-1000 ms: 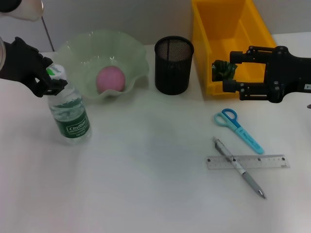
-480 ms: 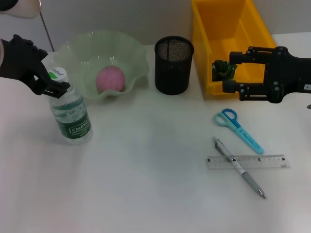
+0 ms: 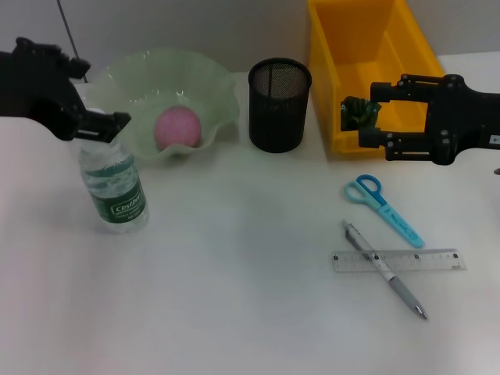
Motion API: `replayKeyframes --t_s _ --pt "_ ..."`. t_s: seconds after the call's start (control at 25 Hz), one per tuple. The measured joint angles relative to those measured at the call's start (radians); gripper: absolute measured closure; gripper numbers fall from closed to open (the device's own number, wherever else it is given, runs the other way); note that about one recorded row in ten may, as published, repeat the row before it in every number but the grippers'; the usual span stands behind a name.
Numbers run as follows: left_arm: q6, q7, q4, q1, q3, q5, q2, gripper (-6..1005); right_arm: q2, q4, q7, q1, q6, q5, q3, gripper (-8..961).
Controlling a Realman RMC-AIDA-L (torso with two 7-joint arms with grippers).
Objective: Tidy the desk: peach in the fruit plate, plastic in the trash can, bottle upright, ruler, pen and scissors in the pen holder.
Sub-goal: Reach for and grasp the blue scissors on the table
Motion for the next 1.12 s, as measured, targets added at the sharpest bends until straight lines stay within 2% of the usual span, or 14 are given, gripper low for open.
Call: replayKeyframes --t_s 0.04,0.08,0.12,0.16,0.24,0.28,0.36,0.44,0.56,0.64,0.8,1.0,1.04,1.12 --pt "0.003 0.024 -0.005 0.010 -0.039 -0.072 0.000 184 0.000 0.000 0.011 0.001 0.000 0.003 0.001 212" --pt "0.003 0.024 -0.005 0.010 -0.039 -0.072 0.000 184 0.000 0.000 0.011 0.001 0.000 0.003 0.001 212" --pt "0.003 0.051 -0.017 0.022 -0.076 -0.147 0.000 185 0.000 0.000 0.017 0.002 0.000 0.004 0.002 212" --pt "0.003 0.106 -0.052 0.042 -0.130 -0.278 0.000 186 0.000 -0.001 0.024 0.002 0.002 0.005 0.002 212" --pt "0.003 0.178 -0.130 0.061 -0.176 -0.416 0.001 187 -0.001 -0.007 0.047 0.004 0.014 0.007 0.003 212" --pt "0.003 0.178 -0.130 0.061 -0.176 -0.416 0.001 187 -0.001 -0.007 0.047 0.004 0.014 0.007 0.003 212" --pt "0.003 0.227 -0.193 0.068 -0.208 -0.499 0.001 189 -0.002 -0.010 0.068 0.007 0.023 0.007 0.003 212" --pt "0.004 0.303 -0.297 0.070 -0.245 -0.592 0.001 190 -0.001 -0.014 0.103 0.011 0.044 0.007 -0.001 212" --pt "-0.001 0.342 -0.346 0.072 -0.255 -0.626 0.000 190 0.001 -0.018 0.134 0.012 0.065 0.007 -0.003 212" --pt "-0.030 0.397 -0.426 0.073 -0.258 -0.654 -0.001 191 0.003 -0.024 0.219 0.022 0.106 0.005 -0.007 212" --pt "-0.055 0.448 -0.489 0.068 -0.259 -0.679 -0.002 191 0.003 -0.044 0.325 0.035 0.124 -0.014 -0.023 212" --pt "-0.110 0.542 -0.541 0.086 -0.259 -0.746 -0.002 191 0.010 -0.146 0.550 0.040 0.154 -0.082 -0.088 212" --pt "-0.118 0.552 -0.546 0.089 -0.259 -0.753 -0.002 192 0.016 -0.201 0.654 0.040 0.172 -0.126 -0.117 212" --pt "-0.131 0.566 -0.555 0.093 -0.259 -0.762 -0.002 192 0.018 -0.226 0.705 0.041 0.177 -0.145 -0.128 213"
